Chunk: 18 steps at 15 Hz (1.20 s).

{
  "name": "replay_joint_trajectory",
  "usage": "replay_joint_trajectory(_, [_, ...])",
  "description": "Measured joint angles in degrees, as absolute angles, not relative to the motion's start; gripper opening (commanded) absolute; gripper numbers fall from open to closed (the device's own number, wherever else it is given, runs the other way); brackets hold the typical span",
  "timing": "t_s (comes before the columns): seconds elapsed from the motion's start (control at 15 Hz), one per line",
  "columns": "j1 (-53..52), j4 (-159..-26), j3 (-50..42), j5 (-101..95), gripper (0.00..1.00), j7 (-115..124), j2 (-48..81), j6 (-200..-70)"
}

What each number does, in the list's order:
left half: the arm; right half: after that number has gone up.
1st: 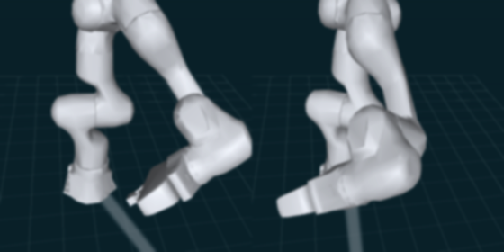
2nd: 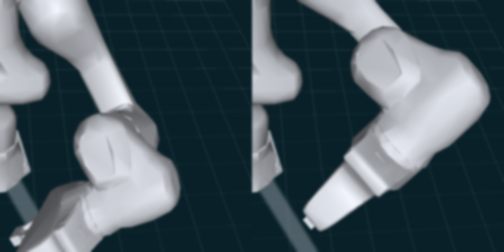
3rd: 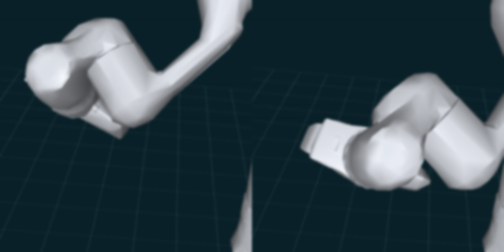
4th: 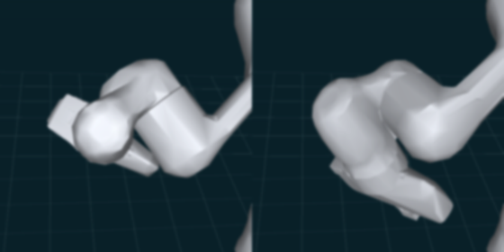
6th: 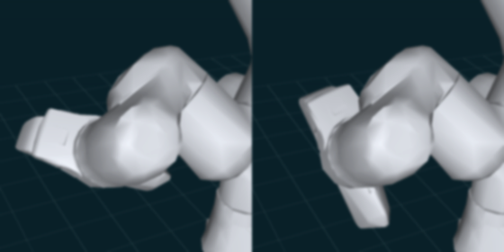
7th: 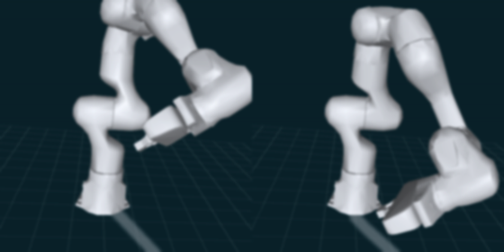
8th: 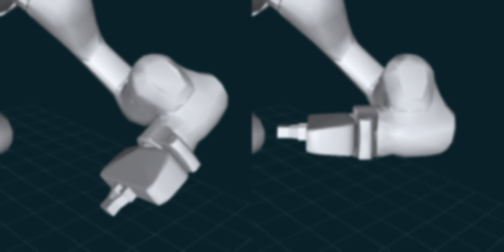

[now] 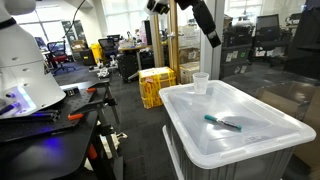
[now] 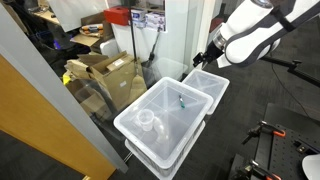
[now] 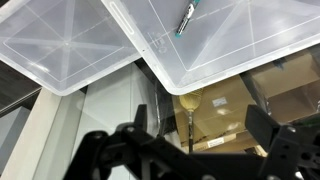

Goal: Put the marker in the cup

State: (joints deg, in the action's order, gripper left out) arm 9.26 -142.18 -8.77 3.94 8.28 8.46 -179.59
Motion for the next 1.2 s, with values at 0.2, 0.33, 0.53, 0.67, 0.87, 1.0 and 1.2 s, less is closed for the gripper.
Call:
replay_joint_trajectory(0.2, [9.29,-139.86,-7.78,5.06,1.00,8.28,13.63,-181.50])
replay_joint_trajectory(0.33, [9.72,-138.09,-6.74,5.79,1.00,8.28,17.07,-182.23])
replay_joint_trajectory(0.53, [11.18,-135.34,-4.66,6.04,1.00,8.28,22.11,-183.10])
replay_joint_trajectory(0.67, [12.18,-133.55,-3.57,6.46,1.00,8.28,25.43,-184.49])
replay_joint_trajectory(0.87, [12.17,-130.79,-3.74,7.76,1.00,8.28,30.09,-185.83])
replay_joint_trajectory(1.0, [12.02,-128.89,-4.12,8.12,1.00,8.28,33.21,-186.11])
replay_joint_trajectory(1.2, [11.99,-126.29,-4.28,8.23,1.00,8.29,37.38,-186.12])
